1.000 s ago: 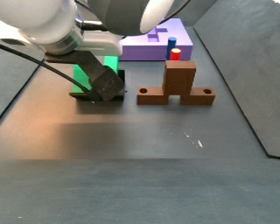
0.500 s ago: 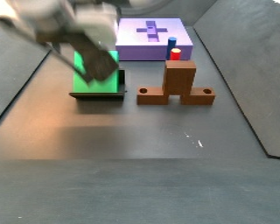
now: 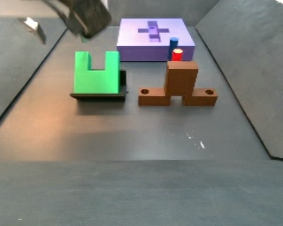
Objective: Pick up the green object. Move up. Place the green object on the fixture. Regrasp the green object. Move to above the board. Insert the green object.
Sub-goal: Regrasp the green object.
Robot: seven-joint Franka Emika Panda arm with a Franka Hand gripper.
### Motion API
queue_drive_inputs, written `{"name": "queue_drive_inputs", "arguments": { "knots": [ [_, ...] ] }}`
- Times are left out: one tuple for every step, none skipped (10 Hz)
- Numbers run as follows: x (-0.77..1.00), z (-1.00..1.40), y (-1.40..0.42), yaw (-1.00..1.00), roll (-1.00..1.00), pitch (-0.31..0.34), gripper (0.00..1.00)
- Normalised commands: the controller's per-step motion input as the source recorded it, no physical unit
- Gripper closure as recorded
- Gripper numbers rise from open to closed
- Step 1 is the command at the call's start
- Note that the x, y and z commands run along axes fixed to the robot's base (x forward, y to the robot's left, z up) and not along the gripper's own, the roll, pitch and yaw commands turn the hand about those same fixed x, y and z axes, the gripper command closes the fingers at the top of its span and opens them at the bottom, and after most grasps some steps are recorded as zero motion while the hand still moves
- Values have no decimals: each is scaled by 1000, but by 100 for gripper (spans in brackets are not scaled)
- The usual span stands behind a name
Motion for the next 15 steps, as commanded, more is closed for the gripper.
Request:
{"name": "queue_drive_inputs", "arguments": {
  "knots": [
    [300, 174, 0, 380, 1000, 0, 0],
    [314, 140, 0, 377, 1000, 0, 0],
    [294, 74, 0, 357, 1000, 0, 0],
    [260, 46, 0, 343, 1000, 0, 0],
    [243, 43, 0, 340, 1000, 0, 0],
    [234, 43, 0, 340, 1000, 3, 0],
    [229, 43, 0, 337, 1000, 6, 0],
    [214, 40, 0, 334, 1000, 26, 0],
    [206, 37, 0, 334, 1000, 29, 0],
    [194, 37, 0, 334, 1000, 34, 0],
    [189, 37, 0, 331, 1000, 43, 0],
    [183, 34, 0, 331, 1000, 51, 0],
    [177, 34, 0, 329, 1000, 57, 0],
    [163, 37, 0, 326, 1000, 60, 0],
    [120, 40, 0, 311, 1000, 57, 0]
  ]
}}
